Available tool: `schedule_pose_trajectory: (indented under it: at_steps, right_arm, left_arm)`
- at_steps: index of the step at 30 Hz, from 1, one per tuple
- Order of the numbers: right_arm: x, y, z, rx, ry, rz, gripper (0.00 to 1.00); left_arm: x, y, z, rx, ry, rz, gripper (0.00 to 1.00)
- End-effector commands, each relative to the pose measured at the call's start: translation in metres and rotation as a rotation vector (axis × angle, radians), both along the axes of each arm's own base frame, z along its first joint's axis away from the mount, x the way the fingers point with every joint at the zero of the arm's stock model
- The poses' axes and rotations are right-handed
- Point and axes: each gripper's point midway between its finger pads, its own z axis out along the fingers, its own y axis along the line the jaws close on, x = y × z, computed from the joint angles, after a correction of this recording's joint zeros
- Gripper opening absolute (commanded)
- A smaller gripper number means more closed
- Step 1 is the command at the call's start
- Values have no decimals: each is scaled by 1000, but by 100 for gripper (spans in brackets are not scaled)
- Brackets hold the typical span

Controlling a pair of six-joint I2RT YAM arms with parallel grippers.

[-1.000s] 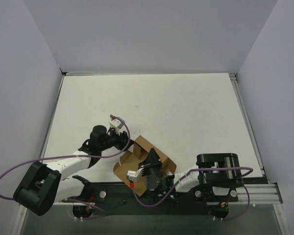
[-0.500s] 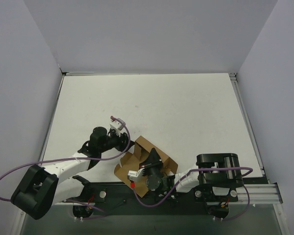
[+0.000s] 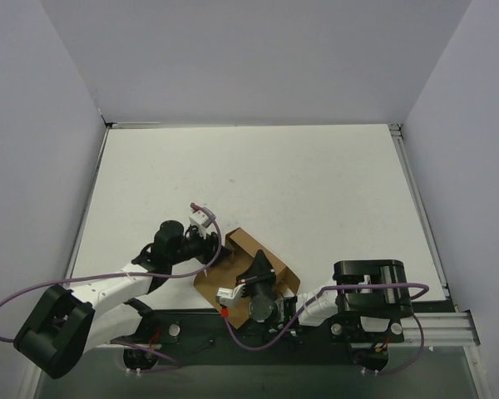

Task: Fold the paper box

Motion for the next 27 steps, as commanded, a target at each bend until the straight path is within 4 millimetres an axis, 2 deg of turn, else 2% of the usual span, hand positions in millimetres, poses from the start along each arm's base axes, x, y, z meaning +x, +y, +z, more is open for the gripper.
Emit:
schedule_pose_trajectory:
  at_steps: [1,9,20,27]
  right_arm:
    - [0,1,9,58,-6,-8,0]
    - [-1,1,10,64,-3,0,0]
    - [-2,1,1,44,35,9,0]
    - [-2,1,0,47,46,7,0]
  left_arm:
    - [4,-7,6,-12,-21,-23,63]
    - [18,-17,8,9,-82,-66,63]
    - [23,-33,15,-42,-162,-144,65]
    - [24,-41,18,-57,-184,-173,58]
